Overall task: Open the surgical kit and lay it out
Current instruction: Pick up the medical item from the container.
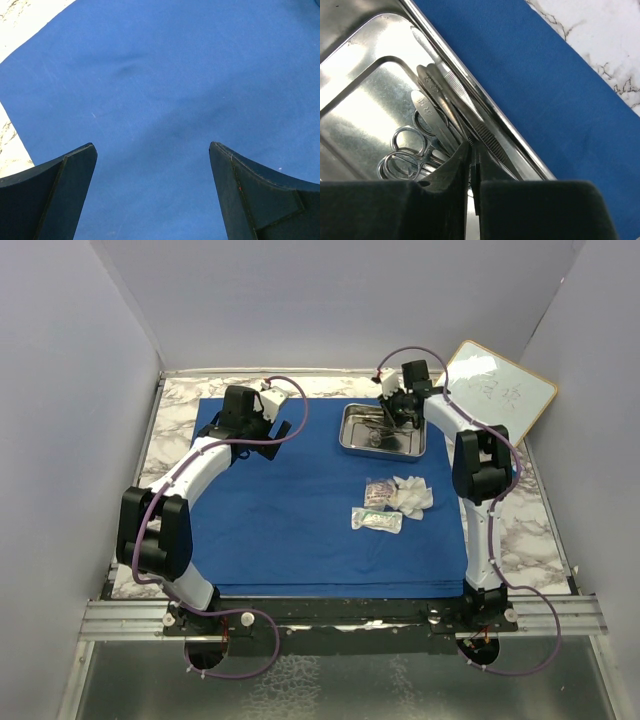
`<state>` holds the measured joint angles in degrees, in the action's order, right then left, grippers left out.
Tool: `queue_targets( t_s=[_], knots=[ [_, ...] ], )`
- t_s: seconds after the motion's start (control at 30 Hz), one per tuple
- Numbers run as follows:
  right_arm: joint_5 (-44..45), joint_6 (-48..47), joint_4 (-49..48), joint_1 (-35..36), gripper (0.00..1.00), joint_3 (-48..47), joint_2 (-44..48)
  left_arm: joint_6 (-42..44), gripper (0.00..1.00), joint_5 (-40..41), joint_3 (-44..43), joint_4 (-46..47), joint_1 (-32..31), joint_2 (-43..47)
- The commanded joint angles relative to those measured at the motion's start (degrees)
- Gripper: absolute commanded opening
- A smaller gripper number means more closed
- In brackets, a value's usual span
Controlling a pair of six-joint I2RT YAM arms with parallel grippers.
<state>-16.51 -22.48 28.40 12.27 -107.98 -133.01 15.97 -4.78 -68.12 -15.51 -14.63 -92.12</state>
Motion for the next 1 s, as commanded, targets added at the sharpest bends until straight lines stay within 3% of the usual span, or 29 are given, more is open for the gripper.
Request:
queue_targets(
  t_s=[0.0,0.97],
  knots=[
    [-2.69,0.77,3.45,-0.23,0.02,-2.26,-0.68,-0.38,0.99,-1.57,-1.24,-0.36,-0.08,0.94],
    [-19.40,-8.02,12.32,-0.23,0.01,-1.47,8.66,-0.09,0.99,-3.89,0.53,1.05,-0.06,3.00]
  ],
)
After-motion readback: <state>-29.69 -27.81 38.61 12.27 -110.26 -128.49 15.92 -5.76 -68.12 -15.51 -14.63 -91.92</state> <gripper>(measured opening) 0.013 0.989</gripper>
